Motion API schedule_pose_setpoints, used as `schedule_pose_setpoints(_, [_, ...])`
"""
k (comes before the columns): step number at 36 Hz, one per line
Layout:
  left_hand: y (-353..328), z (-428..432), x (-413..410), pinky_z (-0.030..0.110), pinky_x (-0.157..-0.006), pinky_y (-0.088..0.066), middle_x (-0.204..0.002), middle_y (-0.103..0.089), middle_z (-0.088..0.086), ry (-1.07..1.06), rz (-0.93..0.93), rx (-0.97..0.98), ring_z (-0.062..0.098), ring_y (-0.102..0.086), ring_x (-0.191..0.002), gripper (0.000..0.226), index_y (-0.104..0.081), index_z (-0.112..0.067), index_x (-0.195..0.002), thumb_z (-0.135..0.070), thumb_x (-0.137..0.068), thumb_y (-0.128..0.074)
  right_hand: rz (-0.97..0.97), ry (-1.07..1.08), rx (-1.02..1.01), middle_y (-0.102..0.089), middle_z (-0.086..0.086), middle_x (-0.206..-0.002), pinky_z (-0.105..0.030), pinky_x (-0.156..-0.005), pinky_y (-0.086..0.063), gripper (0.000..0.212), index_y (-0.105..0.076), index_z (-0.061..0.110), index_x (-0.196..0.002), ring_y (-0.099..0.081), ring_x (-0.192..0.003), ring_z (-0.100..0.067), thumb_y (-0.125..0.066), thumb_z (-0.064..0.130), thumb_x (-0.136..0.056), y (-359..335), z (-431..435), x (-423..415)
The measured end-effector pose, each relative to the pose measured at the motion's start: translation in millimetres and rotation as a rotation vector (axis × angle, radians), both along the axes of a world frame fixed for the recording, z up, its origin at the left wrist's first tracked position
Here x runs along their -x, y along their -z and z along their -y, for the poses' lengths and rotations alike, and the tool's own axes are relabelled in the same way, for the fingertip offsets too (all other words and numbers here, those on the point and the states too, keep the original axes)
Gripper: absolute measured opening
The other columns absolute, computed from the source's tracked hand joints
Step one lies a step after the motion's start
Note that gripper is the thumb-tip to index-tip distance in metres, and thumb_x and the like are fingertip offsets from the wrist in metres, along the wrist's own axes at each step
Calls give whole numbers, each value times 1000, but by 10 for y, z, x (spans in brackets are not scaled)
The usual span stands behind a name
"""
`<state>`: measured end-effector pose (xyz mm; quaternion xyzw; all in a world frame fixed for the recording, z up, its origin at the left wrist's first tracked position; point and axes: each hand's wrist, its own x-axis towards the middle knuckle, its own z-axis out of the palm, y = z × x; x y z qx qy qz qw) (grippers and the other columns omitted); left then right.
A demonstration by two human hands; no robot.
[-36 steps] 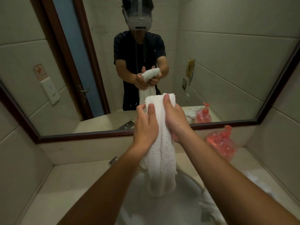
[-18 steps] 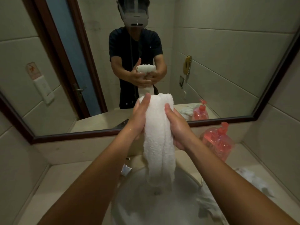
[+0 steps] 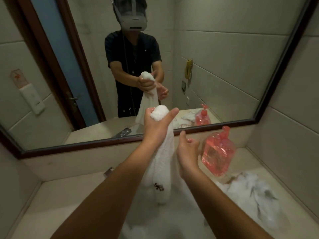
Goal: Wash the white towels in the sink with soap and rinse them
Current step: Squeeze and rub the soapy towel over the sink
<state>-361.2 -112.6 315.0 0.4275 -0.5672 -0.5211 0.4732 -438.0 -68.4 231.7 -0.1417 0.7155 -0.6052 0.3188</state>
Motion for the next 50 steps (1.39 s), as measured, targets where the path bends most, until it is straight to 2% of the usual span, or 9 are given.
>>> schedule_pose_setpoints(3, [9,14,18,31,-79,-50,-106,-57,-10,-92,-18,29,7,-60,-93,67,-45,-25,-123,-50,-79,-89,361,30,-54,-44,-20,-155,-57,-106,-51,87,-28,20,-157,-53,-133,-42,-57,72,-93,172,-67,-146])
schedule_pose_setpoints(6, [-55,-35,42,29,-82,-52,-111,-57,-8,-153,-125,46,12,-62,-99,66,-44,-25,-123,-46,-81,-90,773,59,-14,-52,-18,-145,-52,-82,-59,100,-33,19,-156,-60,-120,-44,-65,81,-84,269,-149,-281])
schedule_pose_setpoints(12, [-290,-25,-97,32,-87,-56,-121,-62,2,-242,-266,47,16,-65,-106,68,-44,-25,-128,-49,-82,-88,1094,53,270,-40,-11,-160,-89,-79,-44,173,-26,32,-161,-48,-135,-56,-78,97,-9,572,310,-403])
schedule_pose_setpoints(15, [-318,-17,-264,25,-79,-51,-118,-61,-1,-276,-279,48,11,-63,-103,67,-46,-25,-128,-50,-82,-87,1092,96,356,-56,-17,-149,-80,-74,-53,168,-34,31,-157,-61,-120,-53,-81,93,-7,588,621,-412])
schedule_pose_setpoints(21, [-216,41,-708,28,-76,-53,-112,-65,0,-367,-334,80,15,-66,-100,55,-54,-27,-120,-47,-81,-87,1037,286,450,-69,-15,-115,-67,-87,-60,101,-37,21,-146,-75,-93,-39,-92,59,-71,15,566,-529])
schedule_pose_setpoints(32, [-36,147,-1258,43,-87,-57,-99,-75,-1,-401,-428,168,22,-70,-98,25,-79,-45,-83,-62,-65,-79,944,348,467,-70,-14,-120,-55,-84,-63,77,-56,16,-132,-75,-95,-35,-95,43,-72,93,695,-401])
schedule_pose_setpoints(37, [10,263,-1364,22,-77,-52,-90,-74,-16,-337,-251,255,3,-68,-87,27,-76,-32,-93,-51,-75,-83,768,114,596,-74,-20,-123,-47,-80,-62,57,-64,6,-135,-76,-103,-37,-86,10,-82,171,713,-289])
schedule_pose_setpoints(44, [0,399,-1135,11,-70,-49,-102,-74,-11,-214,61,272,-6,-67,-90,32,-76,-23,-107,-46,-86,-84,445,-278,675,-70,-24,-132,-60,-107,-53,96,-64,12,-142,-68,-121,-42,-97,56,-63,-160,625,-243])
schedule_pose_setpoints(50, [-96,396,-920,9,-85,-52,-129,-58,-29,188,40,245,-12,-60,-115,84,-52,-41,-150,-60,-75,-86,44,-533,637,-70,-16,-130,-41,-91,-62,69,-50,11,-145,-74,-115,-24,-57,63,-100,-504,505,-316])
